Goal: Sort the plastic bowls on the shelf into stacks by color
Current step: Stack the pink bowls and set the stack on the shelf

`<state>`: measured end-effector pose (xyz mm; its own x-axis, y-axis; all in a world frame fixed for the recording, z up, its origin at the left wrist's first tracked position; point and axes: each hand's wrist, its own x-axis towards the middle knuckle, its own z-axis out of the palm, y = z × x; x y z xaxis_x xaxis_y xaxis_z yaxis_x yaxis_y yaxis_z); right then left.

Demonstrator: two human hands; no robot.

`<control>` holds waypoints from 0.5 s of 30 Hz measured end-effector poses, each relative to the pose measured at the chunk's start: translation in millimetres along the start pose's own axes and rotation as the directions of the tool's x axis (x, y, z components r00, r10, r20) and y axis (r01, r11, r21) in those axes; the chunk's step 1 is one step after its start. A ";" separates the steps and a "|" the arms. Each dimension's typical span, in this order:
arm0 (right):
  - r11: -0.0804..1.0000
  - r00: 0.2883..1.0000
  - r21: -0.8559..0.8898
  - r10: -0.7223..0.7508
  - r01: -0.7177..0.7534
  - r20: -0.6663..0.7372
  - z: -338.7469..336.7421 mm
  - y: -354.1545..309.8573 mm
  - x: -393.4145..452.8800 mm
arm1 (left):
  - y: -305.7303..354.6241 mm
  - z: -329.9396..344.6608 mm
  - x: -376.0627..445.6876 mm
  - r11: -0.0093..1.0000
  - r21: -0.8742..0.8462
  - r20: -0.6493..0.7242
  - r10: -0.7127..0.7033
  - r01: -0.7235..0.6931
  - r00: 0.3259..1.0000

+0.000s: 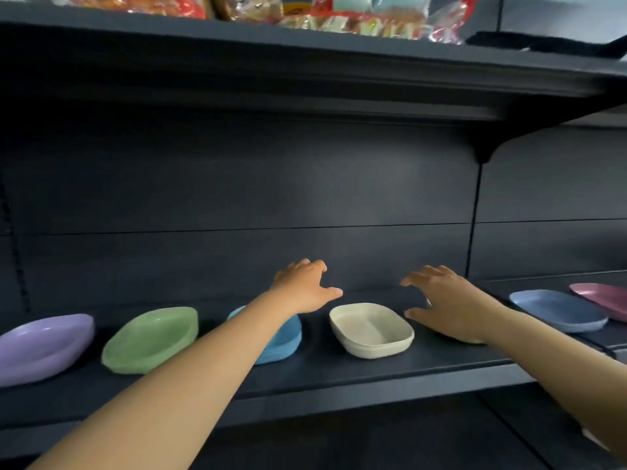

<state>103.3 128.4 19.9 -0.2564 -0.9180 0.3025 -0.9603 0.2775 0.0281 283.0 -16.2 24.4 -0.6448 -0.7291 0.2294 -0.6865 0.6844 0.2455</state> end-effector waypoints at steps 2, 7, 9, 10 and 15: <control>0.999 0.999 -0.011 0.040 -0.040 -0.004 -0.5 42.3 -21.0 | 42.3 13.9 4.3 1.000 -0.012 0.007 0.024 -0.024 1.000; 0.991 0.991 0.013 0.132 -0.132 0.002 -5.5 127.3 -55.0 | 134.1 45.4 17.8 0.994 -0.018 0.043 0.106 -0.105 0.993; 0.987 0.987 0.025 0.158 -0.158 -0.022 -4.0 155.1 -63.4 | 160.6 55.9 23.4 0.991 -0.021 0.051 0.133 -0.132 0.990; 0.984 0.984 0.035 0.176 -0.175 -0.036 -2.2 167.6 -66.8 | 171.6 61.1 26.8 0.990 -0.025 0.056 0.143 -0.142 0.988; 0.970 0.970 0.059 0.239 -0.235 -0.056 14.2 222.5 -73.1 | 218.5 83.4 52.6 0.985 -0.008 0.078 0.172 -0.172 0.982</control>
<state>-93.2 253.2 -9.5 -0.4715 -0.8081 0.3529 -0.8778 0.4686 -0.0997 71.0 95.0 11.6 -0.7775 -0.5981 0.1944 -0.5626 0.7996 0.2101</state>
